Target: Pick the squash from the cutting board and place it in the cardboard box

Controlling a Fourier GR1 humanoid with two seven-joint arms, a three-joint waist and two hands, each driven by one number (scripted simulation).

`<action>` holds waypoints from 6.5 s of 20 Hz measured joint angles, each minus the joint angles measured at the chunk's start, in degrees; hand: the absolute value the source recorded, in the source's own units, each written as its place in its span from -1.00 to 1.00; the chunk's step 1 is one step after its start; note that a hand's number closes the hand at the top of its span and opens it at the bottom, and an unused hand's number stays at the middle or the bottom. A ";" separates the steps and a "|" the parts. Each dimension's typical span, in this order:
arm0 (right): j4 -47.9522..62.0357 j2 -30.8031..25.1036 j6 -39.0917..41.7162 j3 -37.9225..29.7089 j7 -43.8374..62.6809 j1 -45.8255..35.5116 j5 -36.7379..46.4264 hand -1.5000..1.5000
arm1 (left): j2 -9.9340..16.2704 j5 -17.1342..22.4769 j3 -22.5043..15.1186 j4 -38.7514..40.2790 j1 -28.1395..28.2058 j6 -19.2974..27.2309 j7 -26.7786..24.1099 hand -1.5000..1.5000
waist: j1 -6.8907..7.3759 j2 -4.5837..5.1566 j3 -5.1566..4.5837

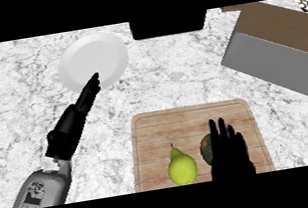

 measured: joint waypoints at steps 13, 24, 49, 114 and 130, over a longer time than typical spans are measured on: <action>6.41 0.53 0.14 -3.04 -0.26 -2.95 -5.34 -1.00 | -2.75 -2.85 2.50 -1.05 0.78 -2.73 1.05 0.00 | 0.03 -0.01 -0.01; 12.54 0.60 -1.93 -3.66 -0.39 -3.61 -5.77 -1.00 | -4.74 -4.83 4.52 -0.77 0.65 -4.63 1.27 0.00 | -0.01 -0.12 -0.04; 22.14 -5.95 0.98 -18.56 -13.61 -20.40 -7.16 1.00 | -7.27 -7.15 7.32 -1.74 0.66 -7.44 2.10 0.00 | 0.25 -0.05 -0.03; 43.49 -15.54 -4.82 -61.43 -27.67 -51.61 -10.55 -1.00 | -9.06 -9.27 10.35 -1.05 0.28 -11.08 1.26 0.00 | 0.72 0.30 0.03; 46.78 -14.33 -22.83 -76.67 -49.51 -50.75 -35.38 -1.00 | -9.46 -9.68 10.38 -2.75 1.55 -10.77 2.18 0.00 | -0.12 -0.02 0.10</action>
